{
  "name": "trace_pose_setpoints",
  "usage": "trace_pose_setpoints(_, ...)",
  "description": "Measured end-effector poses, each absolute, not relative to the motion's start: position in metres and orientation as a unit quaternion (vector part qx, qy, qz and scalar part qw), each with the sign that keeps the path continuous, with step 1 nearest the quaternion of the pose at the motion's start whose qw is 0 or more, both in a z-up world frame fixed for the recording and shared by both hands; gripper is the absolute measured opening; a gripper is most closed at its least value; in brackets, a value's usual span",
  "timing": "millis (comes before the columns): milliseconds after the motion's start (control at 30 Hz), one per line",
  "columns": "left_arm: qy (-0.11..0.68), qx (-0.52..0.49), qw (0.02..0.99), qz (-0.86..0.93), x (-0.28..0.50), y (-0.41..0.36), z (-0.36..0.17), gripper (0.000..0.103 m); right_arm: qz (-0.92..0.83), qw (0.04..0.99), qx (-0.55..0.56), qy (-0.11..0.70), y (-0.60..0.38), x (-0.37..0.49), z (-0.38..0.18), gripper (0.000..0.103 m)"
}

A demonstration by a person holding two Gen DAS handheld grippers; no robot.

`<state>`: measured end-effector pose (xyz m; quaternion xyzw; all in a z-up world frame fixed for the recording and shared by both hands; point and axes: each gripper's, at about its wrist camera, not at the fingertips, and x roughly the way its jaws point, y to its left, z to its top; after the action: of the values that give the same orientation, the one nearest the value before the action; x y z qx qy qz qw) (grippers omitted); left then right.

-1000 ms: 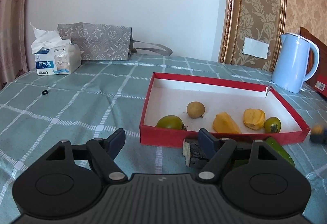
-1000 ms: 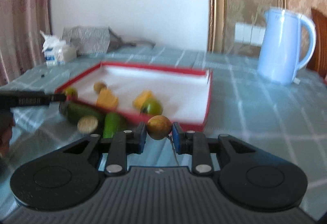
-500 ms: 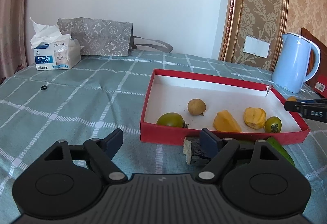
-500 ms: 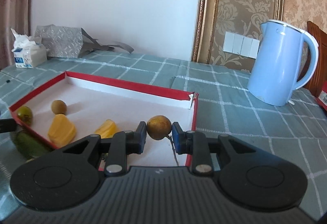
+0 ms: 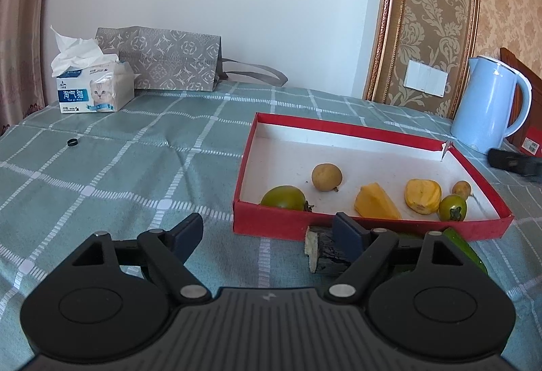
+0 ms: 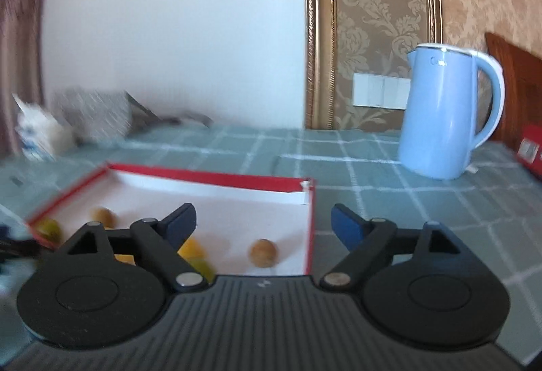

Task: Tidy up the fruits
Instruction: 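Carry the brown fruit over the tray and open the right gripper, then move the left gripper back to the dark cylindrical chunk beside the tray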

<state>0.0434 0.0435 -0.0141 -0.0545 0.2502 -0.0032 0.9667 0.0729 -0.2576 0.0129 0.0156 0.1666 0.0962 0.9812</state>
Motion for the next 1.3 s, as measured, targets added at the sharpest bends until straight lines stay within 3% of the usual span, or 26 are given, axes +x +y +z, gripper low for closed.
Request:
trace_pose_setpoints(100,0.249,-0.051,0.967,-0.006,0.041,0.043,-0.015,0.084,0.114,0.982,0.047,0.145,-0.266,0.042,0.008,0.098)
trace_pose_setpoints(400,0.241,-0.030,0.969,-0.033,0.020,0.031,-0.016,0.084,0.122,0.978,0.081,0.149,-0.282,0.009,-0.011,0.103)
trace_pose_setpoints(800,0.259,-0.012,0.962,-0.084,0.006,-0.005,-0.021,0.084,0.118,0.966,0.061,0.222,-0.271,0.022,-0.026,0.103)
trace_pose_setpoints(1300,0.281,0.001,0.951,-0.126,0.007,-0.032,-0.021,0.084,0.093,0.963,0.081,0.240,-0.282,0.031,-0.029,0.103)
